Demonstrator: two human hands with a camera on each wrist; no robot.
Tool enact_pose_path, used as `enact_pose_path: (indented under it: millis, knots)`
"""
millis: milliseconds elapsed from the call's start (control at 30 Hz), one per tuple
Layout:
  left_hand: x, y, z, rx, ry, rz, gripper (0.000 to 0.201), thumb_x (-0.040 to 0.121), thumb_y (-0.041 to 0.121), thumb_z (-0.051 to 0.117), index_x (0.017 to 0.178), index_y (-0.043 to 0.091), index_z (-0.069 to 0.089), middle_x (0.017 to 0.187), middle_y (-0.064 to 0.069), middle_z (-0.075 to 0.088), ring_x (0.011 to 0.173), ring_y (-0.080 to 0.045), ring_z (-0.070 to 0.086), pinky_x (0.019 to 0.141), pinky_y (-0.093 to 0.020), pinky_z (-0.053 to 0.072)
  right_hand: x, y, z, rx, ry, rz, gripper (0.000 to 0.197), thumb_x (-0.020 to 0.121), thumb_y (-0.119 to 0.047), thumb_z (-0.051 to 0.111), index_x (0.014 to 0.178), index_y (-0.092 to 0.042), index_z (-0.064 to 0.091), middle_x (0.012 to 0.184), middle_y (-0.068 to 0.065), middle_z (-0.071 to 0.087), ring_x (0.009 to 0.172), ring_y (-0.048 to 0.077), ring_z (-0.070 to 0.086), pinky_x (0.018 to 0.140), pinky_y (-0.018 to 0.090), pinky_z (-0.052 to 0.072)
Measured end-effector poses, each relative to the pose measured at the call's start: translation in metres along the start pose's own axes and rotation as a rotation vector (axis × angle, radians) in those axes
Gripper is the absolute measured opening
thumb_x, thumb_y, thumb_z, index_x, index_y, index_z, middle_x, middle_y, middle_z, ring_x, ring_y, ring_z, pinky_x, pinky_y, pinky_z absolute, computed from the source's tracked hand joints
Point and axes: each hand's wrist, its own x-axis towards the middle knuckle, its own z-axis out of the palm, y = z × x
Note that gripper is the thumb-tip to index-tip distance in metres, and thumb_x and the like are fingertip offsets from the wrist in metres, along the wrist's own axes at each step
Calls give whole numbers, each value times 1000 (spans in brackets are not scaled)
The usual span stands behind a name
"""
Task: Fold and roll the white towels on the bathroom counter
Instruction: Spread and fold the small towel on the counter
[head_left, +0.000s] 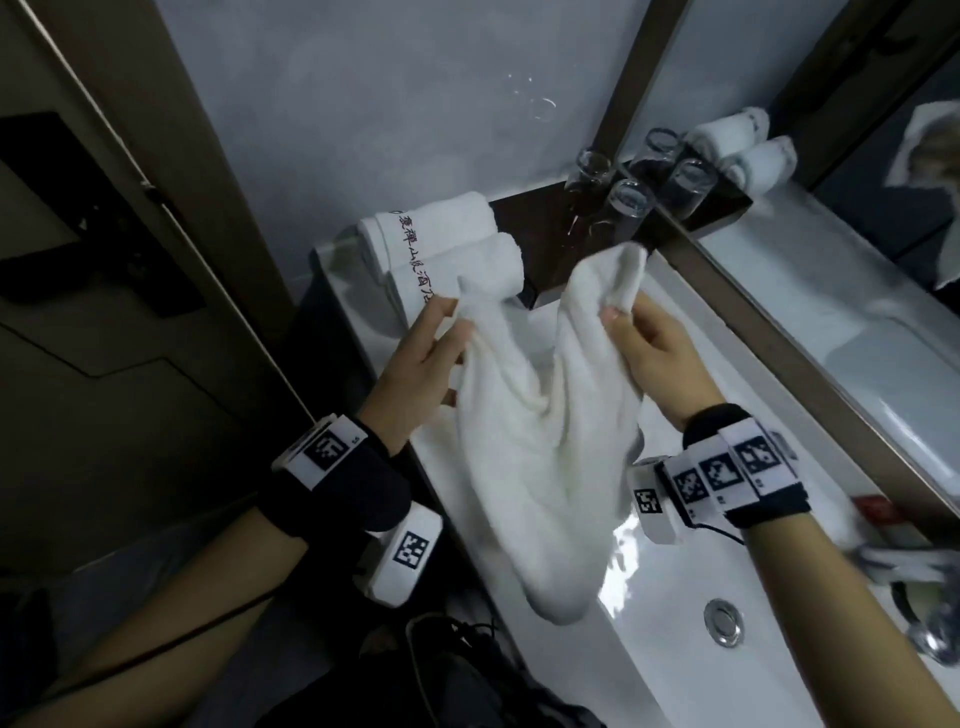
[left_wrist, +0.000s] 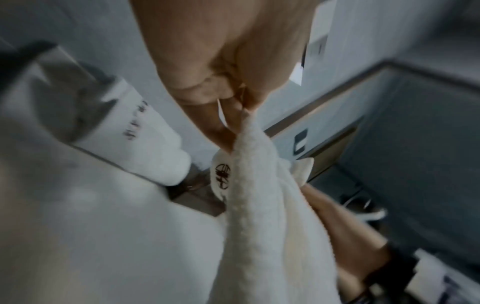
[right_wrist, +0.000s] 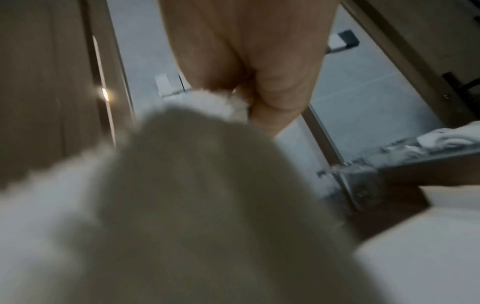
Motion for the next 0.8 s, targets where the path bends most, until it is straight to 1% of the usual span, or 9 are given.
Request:
enact_pose_path:
  millis: [67,133,233,300,400,467,533,667,800]
  knots:
    - [7,-30,-6,174,81,-93,11,97,26,38,104,27,46,92,-6,58,87,-26,60,82,-52,54,7,31,3,-52,-25,94,25,98,-24,42,86,-42,54,80,-20,57,76,1,53,79,28,43]
    - [11,-59,-11,280,132,-205,18,98,21,35,113,16,43,103,-16,54,100,-37,58,91,-54,47,14,59,8,-97,-31,169,29,98,-13,38,109,-32,57,98,-4,64,91,17,59,90,33,45]
    - [25,-78,-18,362,165,-262,26,99,18,32,122,12,41,114,-13,52,110,-39,53,95,-47,43,30,84,11,-179,20,174,51,92,4,36,133,-22,50,126,1,57,121,23,51,92,11,33]
    - [41,-77,-21,220,142,-263,30,98,15,32,128,16,38,127,-12,50,119,-31,49,103,-45,40,44,91,12,-210,114,171,52,91,5,36,135,-21,48,131,5,55,124,23,49,93,9,30]
    - [56,-77,-24,169,130,-230,44,94,1,42,136,7,29,143,-13,36,126,-16,39,99,-26,34,55,100,14,-209,101,300,59,94,-4,43,146,-24,25,144,11,42,129,26,44,106,26,32]
    - [51,-87,-23,404,161,-284,52,87,-2,53,134,0,30,138,-22,35,124,-26,41,98,-32,38,48,109,16,-237,18,423,69,92,-8,51,149,-19,14,150,15,28,135,30,35,111,37,30]
    - [32,-101,-19,664,158,-354,54,79,2,61,128,-2,36,131,-26,33,120,-38,39,99,-38,36,32,117,18,-269,-3,516,75,88,-11,59,148,-10,13,148,20,25,133,35,34,108,38,30]
    - [-11,-122,4,1006,-116,-164,35,73,7,61,107,5,53,119,-15,43,112,-31,41,88,-35,29,-11,128,33,-379,87,501,50,79,-10,68,122,1,45,129,20,38,118,36,41,98,36,37]
    - [-37,-129,30,955,-504,6,18,81,14,56,97,7,56,106,-8,52,105,-26,49,89,-29,25,-44,137,43,-545,-34,418,30,77,-21,73,96,-1,61,111,15,46,108,33,45,94,36,37]
